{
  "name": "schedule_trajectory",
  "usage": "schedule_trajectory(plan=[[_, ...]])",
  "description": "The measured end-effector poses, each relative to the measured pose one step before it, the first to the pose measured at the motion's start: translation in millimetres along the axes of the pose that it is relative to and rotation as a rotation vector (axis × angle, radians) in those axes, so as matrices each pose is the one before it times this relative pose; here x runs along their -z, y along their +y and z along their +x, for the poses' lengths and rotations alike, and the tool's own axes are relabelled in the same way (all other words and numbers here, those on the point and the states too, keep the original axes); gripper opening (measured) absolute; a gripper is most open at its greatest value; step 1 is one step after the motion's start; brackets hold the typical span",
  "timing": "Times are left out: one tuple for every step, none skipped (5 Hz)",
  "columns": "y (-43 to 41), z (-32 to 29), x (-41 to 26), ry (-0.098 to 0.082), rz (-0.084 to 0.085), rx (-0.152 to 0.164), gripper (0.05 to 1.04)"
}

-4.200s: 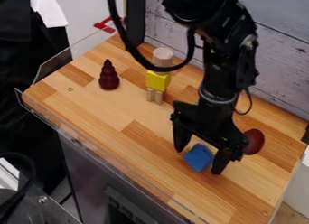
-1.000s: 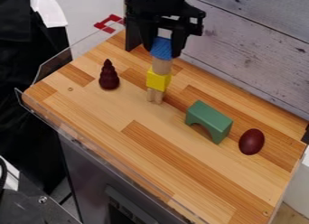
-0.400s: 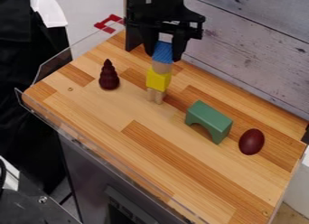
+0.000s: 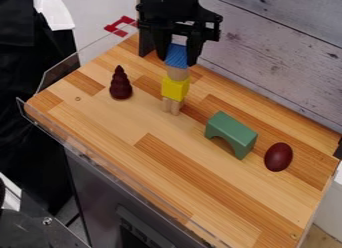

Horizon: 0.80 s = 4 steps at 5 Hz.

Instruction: Put the blue triangle on top of the cylinder

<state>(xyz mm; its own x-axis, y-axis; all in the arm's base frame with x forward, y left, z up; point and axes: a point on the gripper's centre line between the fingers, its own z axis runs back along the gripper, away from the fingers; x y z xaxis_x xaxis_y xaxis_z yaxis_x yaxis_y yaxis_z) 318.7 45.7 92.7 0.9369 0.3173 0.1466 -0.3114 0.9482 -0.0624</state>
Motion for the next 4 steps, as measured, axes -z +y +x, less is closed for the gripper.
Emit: schedule_trajectory(plan=[[0.68, -1.36, -0.02, 0.0090, 0.0015, 0.0016, 0.615], [1.70, -2.63, -1.66, 0.0231, 0.0122, -0.0001, 0.909], [-1.22, -0.55, -10.14, -0.0203, 0.0221, -0.0013, 1.007], [-3.83, -5.91, -26.27, -0.0550, 0.0140, -0.0092, 1.000]])
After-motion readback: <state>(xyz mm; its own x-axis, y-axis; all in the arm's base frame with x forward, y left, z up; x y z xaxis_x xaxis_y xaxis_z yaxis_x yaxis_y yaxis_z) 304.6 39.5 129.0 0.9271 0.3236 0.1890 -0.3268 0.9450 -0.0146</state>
